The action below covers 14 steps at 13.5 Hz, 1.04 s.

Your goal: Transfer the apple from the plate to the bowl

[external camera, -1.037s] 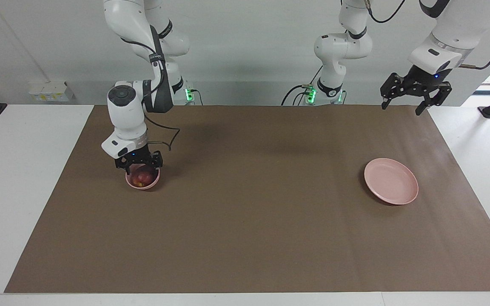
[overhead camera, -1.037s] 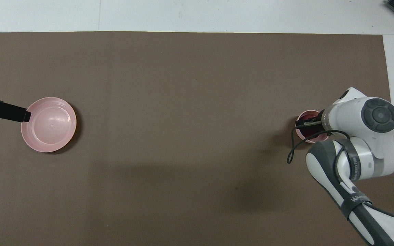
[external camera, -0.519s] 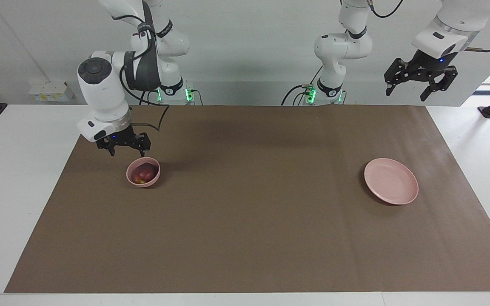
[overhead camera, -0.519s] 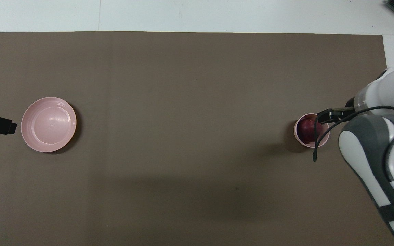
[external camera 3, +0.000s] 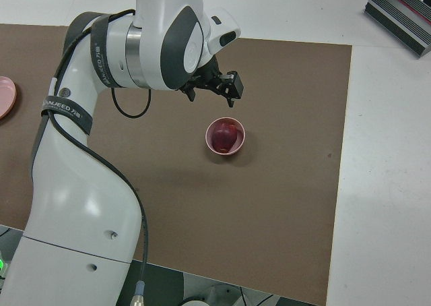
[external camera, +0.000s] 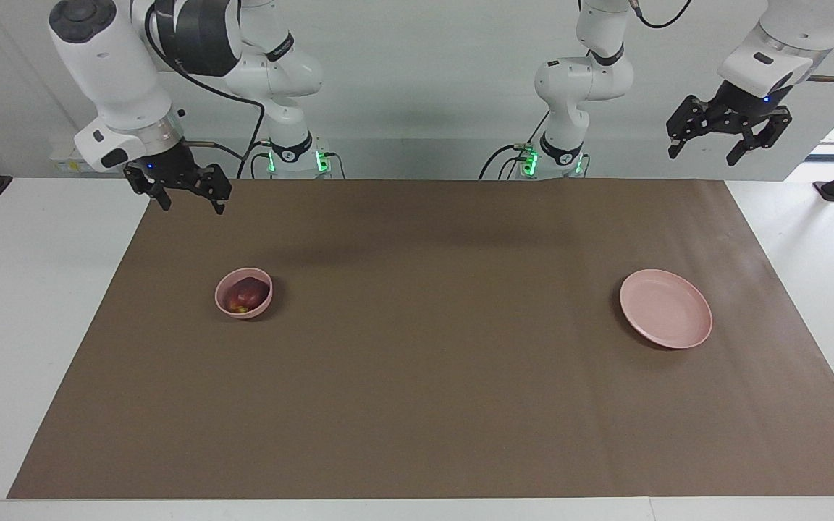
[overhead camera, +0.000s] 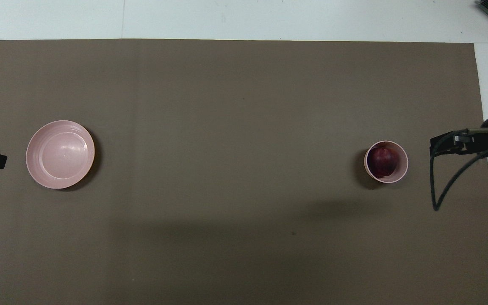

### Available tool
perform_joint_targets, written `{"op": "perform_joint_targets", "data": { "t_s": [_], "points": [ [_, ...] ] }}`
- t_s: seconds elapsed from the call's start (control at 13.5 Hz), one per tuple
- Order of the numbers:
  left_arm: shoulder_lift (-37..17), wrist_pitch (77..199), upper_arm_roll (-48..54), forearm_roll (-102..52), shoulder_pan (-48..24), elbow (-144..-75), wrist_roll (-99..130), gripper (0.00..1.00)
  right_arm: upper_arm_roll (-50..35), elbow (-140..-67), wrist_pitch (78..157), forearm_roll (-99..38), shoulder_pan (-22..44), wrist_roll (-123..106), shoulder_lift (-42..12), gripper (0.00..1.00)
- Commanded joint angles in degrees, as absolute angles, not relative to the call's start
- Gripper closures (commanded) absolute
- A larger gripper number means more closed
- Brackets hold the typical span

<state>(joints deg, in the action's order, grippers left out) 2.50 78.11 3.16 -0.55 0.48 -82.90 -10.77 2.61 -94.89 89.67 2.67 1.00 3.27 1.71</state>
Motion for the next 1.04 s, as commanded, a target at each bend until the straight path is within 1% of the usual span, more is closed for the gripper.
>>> {"op": "perform_joint_targets", "data": {
  "t_s": [0.0,0.22,0.96],
  "points": [
    [3.3,78.1,3.8,-0.1,0.4,-83.6,-10.5,0.0,2.2,-89.4,84.4,1.1,0.2,4.3,0.5,0.0],
    [3.3,79.6,4.1,0.0,0.4,-83.6,-5.4,0.0,2.0,-87.1,83.7,1.1,0.2,4.3,0.4,0.0],
    [3.4,79.5,4.0,-0.1,1.0,-83.7,-5.4,0.0,2.1,-88.2,84.6,0.0,0.4,4.4,1.0,0.0]
  ]
}}
